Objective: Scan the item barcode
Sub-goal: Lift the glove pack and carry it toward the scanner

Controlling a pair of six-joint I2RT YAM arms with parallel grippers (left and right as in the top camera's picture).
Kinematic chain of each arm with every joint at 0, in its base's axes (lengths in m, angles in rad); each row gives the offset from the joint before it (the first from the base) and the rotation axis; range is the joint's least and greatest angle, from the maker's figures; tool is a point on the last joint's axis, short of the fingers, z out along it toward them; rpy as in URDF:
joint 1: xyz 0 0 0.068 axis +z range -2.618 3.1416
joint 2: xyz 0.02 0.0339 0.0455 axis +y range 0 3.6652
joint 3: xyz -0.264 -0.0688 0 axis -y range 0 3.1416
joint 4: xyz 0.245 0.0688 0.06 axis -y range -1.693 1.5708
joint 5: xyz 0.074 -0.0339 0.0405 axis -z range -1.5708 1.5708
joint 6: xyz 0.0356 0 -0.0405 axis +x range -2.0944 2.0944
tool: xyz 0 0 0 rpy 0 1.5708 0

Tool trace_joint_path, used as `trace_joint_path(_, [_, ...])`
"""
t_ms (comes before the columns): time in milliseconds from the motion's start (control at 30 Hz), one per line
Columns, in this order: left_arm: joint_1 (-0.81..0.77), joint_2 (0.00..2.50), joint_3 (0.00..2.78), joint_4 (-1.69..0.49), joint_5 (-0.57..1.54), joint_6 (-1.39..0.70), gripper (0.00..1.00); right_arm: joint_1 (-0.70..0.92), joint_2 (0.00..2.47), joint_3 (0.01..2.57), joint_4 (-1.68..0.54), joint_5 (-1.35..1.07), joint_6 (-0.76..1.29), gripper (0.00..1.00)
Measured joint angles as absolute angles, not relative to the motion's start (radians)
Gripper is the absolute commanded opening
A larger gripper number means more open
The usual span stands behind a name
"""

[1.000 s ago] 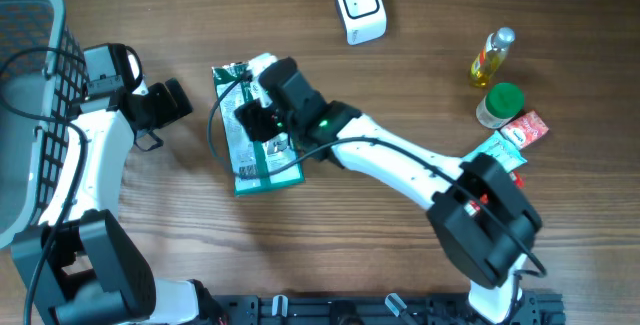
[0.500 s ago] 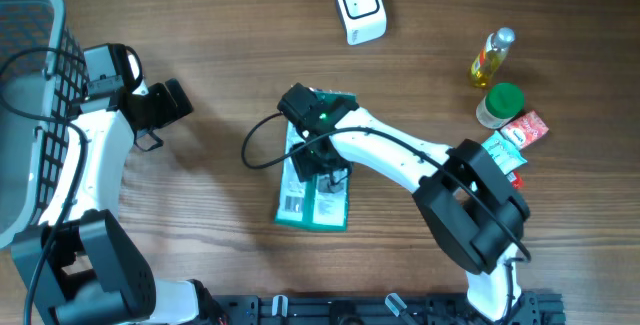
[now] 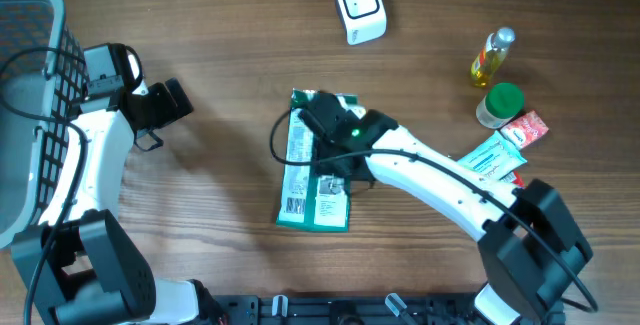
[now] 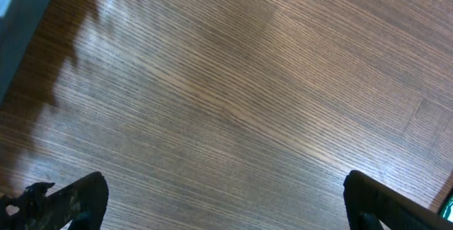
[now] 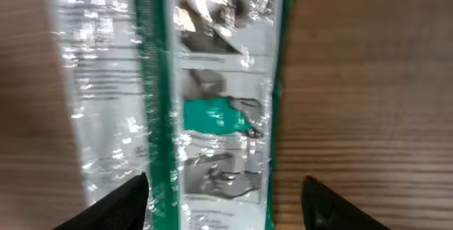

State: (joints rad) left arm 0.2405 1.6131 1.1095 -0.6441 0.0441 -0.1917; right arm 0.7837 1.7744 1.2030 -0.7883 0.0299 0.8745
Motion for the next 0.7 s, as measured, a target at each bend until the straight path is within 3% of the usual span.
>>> trace_joint_path(100, [0.241, 1.613, 1.110, -0.643, 0.044, -0.192, 1.00, 0.784, 1.775, 1.154, -0.728, 0.019, 0.906, 0.70])
trace_joint_path(167, [0.241, 1.613, 1.110, -0.643, 0.044, -0.192, 1.00, 0.784, 1.777, 1.154, -0.719, -0.008, 0.912, 0.64])
trace_joint_path(433, [0.241, 1.613, 1.110, -0.644, 0.044, -0.192, 1.00, 0.784, 1.917, 1.177, -0.605, -0.138, 0.857, 0.65])
trace_joint_path(600, [0.241, 1.613, 1.110, -0.643, 0.044, -0.192, 1.00, 0.781, 1.981, 1.285, -0.593, -0.118, 0.569, 0.76])
trace_joint_path(667, [0.241, 1.613, 1.110, -0.643, 0.044, -0.192, 1.00, 0.776, 1.983, 1.309, -0.582, -0.083, 0.511, 0.91])
trace_joint_path(700, [0.241, 1.613, 1.110, -0.644, 0.044, -0.192, 1.00, 0.775, 1.987, 1.345, -0.628, -0.074, 0.497, 0.93])
